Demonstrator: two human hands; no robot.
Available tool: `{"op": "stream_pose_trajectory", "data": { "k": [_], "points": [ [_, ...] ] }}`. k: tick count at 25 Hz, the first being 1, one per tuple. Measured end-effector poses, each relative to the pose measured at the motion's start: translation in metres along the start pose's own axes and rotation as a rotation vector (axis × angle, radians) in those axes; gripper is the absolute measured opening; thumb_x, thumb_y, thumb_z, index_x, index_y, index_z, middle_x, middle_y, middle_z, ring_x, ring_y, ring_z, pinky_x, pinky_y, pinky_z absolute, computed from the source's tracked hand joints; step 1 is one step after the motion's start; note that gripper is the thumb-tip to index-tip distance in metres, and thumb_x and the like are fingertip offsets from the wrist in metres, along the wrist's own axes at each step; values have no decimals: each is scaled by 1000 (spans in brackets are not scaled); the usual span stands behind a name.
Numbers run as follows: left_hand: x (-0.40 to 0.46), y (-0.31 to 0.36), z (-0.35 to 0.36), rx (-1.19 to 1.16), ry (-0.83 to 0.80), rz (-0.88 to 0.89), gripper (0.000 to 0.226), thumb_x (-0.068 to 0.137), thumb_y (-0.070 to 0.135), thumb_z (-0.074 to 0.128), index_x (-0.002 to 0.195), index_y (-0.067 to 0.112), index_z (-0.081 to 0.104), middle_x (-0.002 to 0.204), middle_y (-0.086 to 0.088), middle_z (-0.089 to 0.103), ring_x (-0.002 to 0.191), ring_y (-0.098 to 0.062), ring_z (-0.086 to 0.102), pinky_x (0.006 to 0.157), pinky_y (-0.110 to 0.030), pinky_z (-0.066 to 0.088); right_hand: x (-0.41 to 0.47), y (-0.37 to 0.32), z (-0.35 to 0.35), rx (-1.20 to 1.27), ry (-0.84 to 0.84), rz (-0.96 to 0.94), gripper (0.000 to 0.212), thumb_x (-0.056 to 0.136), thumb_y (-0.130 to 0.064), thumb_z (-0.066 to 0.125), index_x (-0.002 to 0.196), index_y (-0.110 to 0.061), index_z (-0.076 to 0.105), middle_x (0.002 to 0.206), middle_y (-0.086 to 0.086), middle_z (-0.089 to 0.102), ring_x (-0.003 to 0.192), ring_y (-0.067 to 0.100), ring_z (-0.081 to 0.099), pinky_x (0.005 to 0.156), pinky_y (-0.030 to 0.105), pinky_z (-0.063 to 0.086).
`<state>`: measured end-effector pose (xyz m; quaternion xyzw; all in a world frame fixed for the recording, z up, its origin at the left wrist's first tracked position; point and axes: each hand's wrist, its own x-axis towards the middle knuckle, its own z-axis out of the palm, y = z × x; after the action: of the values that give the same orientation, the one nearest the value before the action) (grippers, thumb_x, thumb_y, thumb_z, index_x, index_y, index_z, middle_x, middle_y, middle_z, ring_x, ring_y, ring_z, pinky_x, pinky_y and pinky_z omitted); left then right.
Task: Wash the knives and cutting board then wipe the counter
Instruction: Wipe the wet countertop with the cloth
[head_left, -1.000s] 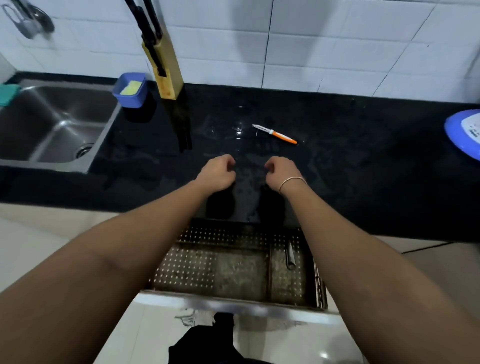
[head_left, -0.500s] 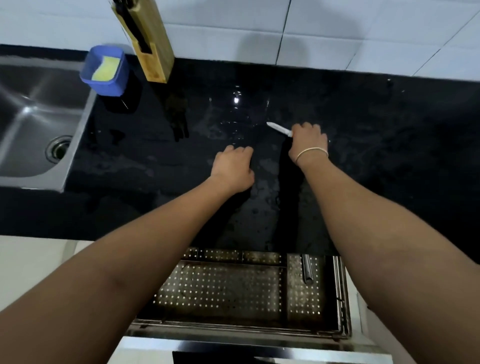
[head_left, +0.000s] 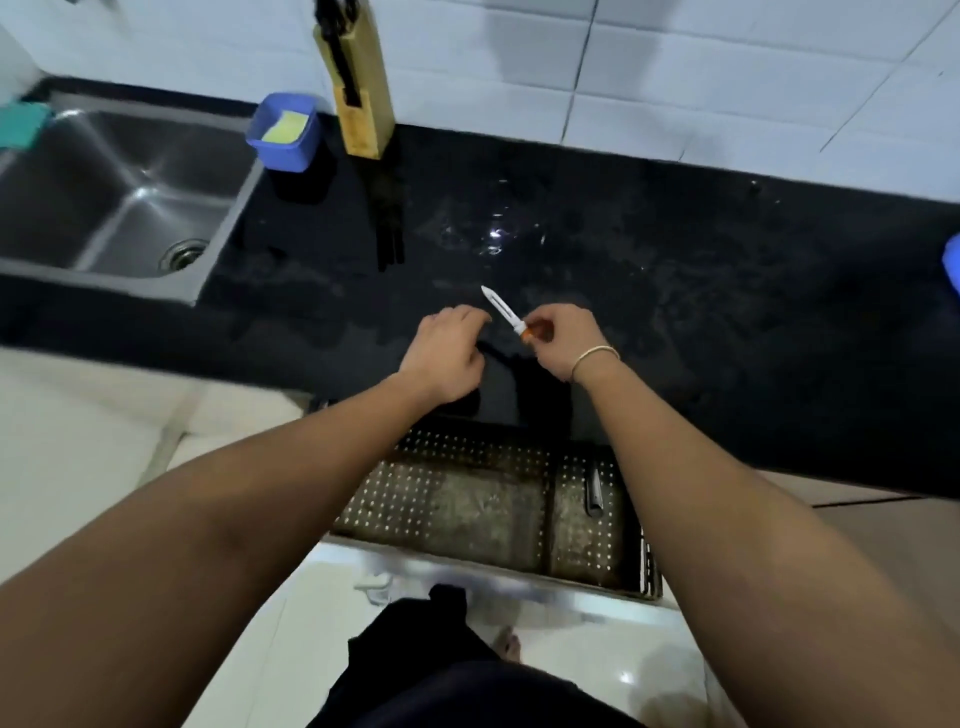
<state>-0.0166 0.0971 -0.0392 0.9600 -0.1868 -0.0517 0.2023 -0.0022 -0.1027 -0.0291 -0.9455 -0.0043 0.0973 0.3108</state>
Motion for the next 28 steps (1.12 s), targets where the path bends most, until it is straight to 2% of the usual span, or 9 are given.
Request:
{"op": "stream_pose_trajectory", "data": {
  "k": [2,5,9,12,15,19,23,26,28],
  "points": [
    [-57,6,4,-54,29,38,30,79,18,52,108,16,59,102,-6,63,95,-29,61,81,-39,46,-34,-11,21,211,-70,9,16,78,-12,74,90,-22,75,84,-1,73,85,15,69,85,29,55],
    [-138,1,18,-132,-155,-40,18,80,22,54,98,22,59,89,1,64,83,-27,63,71,-35,50,-74,-21,60,354,-181,12,15,76,-8,79,90,-13,76,83,8,73,78,14,64,80,33,56],
    [-210,-34,38,-173,-451,-214,14,89,33,60,103,32,63,99,6,67,92,-21,64,81,-33,52,-114,-22,113,38,-361,-25,8,79,-12,72,86,-14,76,65,-4,61,62,9,55,57,12,42],
    [-234,-55,41,-299,-535,-232,34,86,57,68,106,30,71,102,13,70,92,-9,64,81,-25,51,-124,-14,153,-144,-457,1,8,81,-17,69,85,-20,75,77,1,70,77,15,63,76,21,50],
    [-226,-66,43,-339,-567,-121,26,75,44,84,90,24,77,81,12,70,69,-4,62,59,-13,43,-122,-16,196,-306,-522,-16,9,80,-21,71,88,-18,74,93,8,74,91,25,69,85,32,56],
    [-210,-84,48,-414,-635,-137,19,71,29,90,80,22,75,72,9,69,62,-5,59,57,-20,45,-111,-24,231,-460,-515,21,17,82,-23,68,98,-20,74,105,10,72,97,30,69,82,34,54],
    [-214,-91,56,-482,-638,-184,27,70,32,90,87,16,77,85,1,75,80,-20,70,74,-40,58,-110,-22,240,-496,-485,40,23,83,-19,65,104,-24,73,110,11,71,101,32,67,85,34,54],
    [-213,-89,52,-504,-640,-189,29,70,34,90,87,15,76,87,-1,75,84,-23,70,79,-43,57,-118,-25,234,-321,-457,42,20,88,-23,63,106,-20,73,111,10,71,102,30,65,83,29,50],
    [-210,-89,51,-509,-651,-162,25,70,35,90,82,19,75,84,1,75,81,-21,69,76,-40,56,-128,-32,219,-30,-483,171,18,92,-27,63,98,-16,75,100,8,73,92,23,65,75,26,45]
  ]
}}
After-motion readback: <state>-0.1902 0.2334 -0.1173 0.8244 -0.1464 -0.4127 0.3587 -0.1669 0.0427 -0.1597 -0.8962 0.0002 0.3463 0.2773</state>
